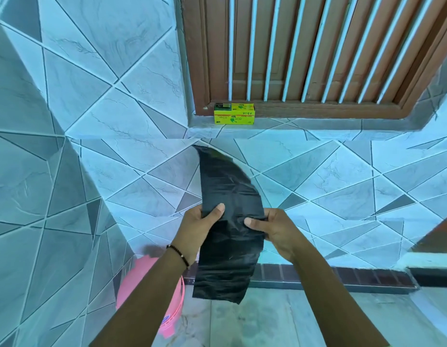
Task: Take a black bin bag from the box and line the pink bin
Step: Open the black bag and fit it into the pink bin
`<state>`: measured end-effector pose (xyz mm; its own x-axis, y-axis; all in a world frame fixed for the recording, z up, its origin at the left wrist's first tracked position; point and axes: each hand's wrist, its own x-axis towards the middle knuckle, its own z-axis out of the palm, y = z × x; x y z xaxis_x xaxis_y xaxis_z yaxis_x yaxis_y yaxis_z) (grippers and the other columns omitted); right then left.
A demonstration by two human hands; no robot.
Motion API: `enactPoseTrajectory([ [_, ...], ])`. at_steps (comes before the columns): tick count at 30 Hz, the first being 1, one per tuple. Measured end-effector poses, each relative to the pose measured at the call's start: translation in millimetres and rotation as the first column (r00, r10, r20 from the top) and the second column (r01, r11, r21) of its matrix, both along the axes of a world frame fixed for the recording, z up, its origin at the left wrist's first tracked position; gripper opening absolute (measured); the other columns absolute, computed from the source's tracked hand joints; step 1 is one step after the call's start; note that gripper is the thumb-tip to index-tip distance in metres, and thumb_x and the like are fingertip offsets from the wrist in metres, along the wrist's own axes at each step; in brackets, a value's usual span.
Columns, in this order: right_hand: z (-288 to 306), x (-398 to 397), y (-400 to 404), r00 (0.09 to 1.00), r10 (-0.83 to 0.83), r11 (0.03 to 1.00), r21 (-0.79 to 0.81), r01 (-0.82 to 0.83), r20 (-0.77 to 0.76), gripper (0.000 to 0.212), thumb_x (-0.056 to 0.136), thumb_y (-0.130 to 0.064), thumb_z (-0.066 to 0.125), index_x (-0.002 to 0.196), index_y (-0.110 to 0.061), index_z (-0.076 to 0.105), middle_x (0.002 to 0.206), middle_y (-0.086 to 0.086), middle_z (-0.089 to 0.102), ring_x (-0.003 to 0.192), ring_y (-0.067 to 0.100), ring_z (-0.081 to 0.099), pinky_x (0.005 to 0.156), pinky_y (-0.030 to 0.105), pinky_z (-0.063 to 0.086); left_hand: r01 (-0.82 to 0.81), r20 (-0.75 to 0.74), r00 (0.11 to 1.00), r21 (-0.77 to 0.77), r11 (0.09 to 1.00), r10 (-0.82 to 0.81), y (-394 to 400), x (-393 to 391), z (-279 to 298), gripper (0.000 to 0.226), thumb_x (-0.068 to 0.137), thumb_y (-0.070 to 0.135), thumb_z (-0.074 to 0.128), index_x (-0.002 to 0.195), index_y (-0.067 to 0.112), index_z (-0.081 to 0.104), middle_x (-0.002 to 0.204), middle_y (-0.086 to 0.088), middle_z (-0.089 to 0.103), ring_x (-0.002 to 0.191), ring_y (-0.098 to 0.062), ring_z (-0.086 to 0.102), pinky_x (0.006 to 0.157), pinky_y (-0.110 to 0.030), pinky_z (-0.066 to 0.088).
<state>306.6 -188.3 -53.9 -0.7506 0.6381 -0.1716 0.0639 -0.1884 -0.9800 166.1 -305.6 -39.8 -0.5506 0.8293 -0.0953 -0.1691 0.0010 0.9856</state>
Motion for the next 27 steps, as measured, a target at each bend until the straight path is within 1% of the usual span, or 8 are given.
enactPoseTrajectory([
  [3,-0.3,-5.4,1.6,0.983,-0.157,0.984,-0.104,0.147,-0.092,0.011,0.079,-0.007,0.068,0.088,-0.004,0.071,0.085,0.008,0.075,0.079,0.024,0.069,0.067,0.028,0.055,0.130,-0.066,0.988,-0.114,0.985,-0.138,-5.3,-0.1,-4.8,0.030,0.079,0.029,0.066,0.103,0.011,0.068,0.101,-0.001,0.073,0.093,-0.012,0.068,0.080,-0.021,0.054],
  [5,3.3,-5.8,6.0,0.975,-0.171,0.976,-0.157,0.149,-0.141,0.020,0.077,-0.013,0.069,0.093,-0.001,0.070,0.092,0.012,0.075,0.085,0.026,0.070,0.070,0.030,0.056,0.155,-0.061,0.985,-0.129,0.980,-0.164,-5.8,2.6,-6.7,0.018,0.079,0.022,0.068,0.093,0.012,0.071,0.091,0.002,0.075,0.085,-0.012,0.069,0.074,-0.018,0.054],
  [9,6.1,0.8,7.5,0.998,0.025,0.997,-0.073,-0.029,-0.057,0.042,0.068,-0.029,0.071,0.102,-0.005,0.069,0.103,0.012,0.072,0.097,0.026,0.068,0.087,0.039,0.052,0.000,-0.051,0.999,-0.037,0.999,-0.002,8.5,-4.3,6.8,0.005,0.079,0.019,0.068,0.079,0.015,0.072,0.081,-0.002,0.074,0.078,-0.017,0.068,0.075,-0.027,0.056],
  [11,2.7,1.6,4.3,0.998,0.043,0.999,-0.031,-0.044,-0.035,0.033,0.065,-0.025,0.072,0.095,-0.010,0.072,0.094,0.007,0.074,0.090,0.022,0.068,0.083,0.036,0.053,-0.020,-0.021,1.000,-0.017,1.000,0.020,13.9,-11.7,12.7,0.015,0.077,0.029,0.069,0.080,0.014,0.071,0.086,-0.009,0.073,0.082,-0.023,0.067,0.080,-0.034,0.055],
  [14,1.0,-4.6,6.8,0.991,-0.097,0.995,-0.044,0.094,-0.087,0.026,0.066,-0.025,0.072,0.086,-0.009,0.073,0.082,0.004,0.074,0.081,0.023,0.066,0.076,0.033,0.053,0.138,-0.072,0.986,-0.146,0.980,-0.150,8.3,-17.4,8.5,0.043,0.066,0.047,0.070,0.093,0.014,0.071,0.097,-0.005,0.074,0.091,-0.020,0.069,0.084,-0.033,0.055],
  [16,3.5,-6.3,13.7,0.981,-0.159,0.985,-0.087,0.150,-0.115,0.031,0.065,-0.030,0.073,0.085,-0.006,0.071,0.081,0.007,0.073,0.080,0.025,0.065,0.077,0.035,0.053,0.210,-0.098,0.967,-0.204,0.956,-0.233,4.0,-14.4,-1.8,0.041,0.068,0.039,0.072,0.101,0.013,0.069,0.100,-0.002,0.074,0.094,-0.017,0.069,0.084,-0.027,0.054],
  [21,2.3,-3.4,12.2,0.999,0.037,0.997,-0.062,-0.037,-0.005,0.044,0.064,-0.029,0.074,0.101,-0.005,0.070,0.097,0.009,0.073,0.089,0.023,0.069,0.085,0.035,0.053,0.023,0.063,0.998,-0.061,0.998,-0.019,13.3,-16.8,0.8,0.017,0.079,0.019,0.067,0.091,0.007,0.068,0.089,-0.007,0.072,0.082,-0.020,0.067,0.069,-0.021,0.056],
  [27,4.4,-8.1,15.4,0.980,-0.153,0.973,-0.191,0.127,-0.130,0.038,0.069,-0.022,0.070,0.098,0.003,0.068,0.090,0.012,0.074,0.082,0.025,0.069,0.074,0.030,0.058,0.175,-0.041,0.981,-0.205,0.963,-0.188,7.1,-14.5,-6.8,0.022,0.079,0.016,0.068,0.098,0.006,0.069,0.096,-0.008,0.073,0.088,-0.019,0.068,0.077,-0.022,0.056],
])
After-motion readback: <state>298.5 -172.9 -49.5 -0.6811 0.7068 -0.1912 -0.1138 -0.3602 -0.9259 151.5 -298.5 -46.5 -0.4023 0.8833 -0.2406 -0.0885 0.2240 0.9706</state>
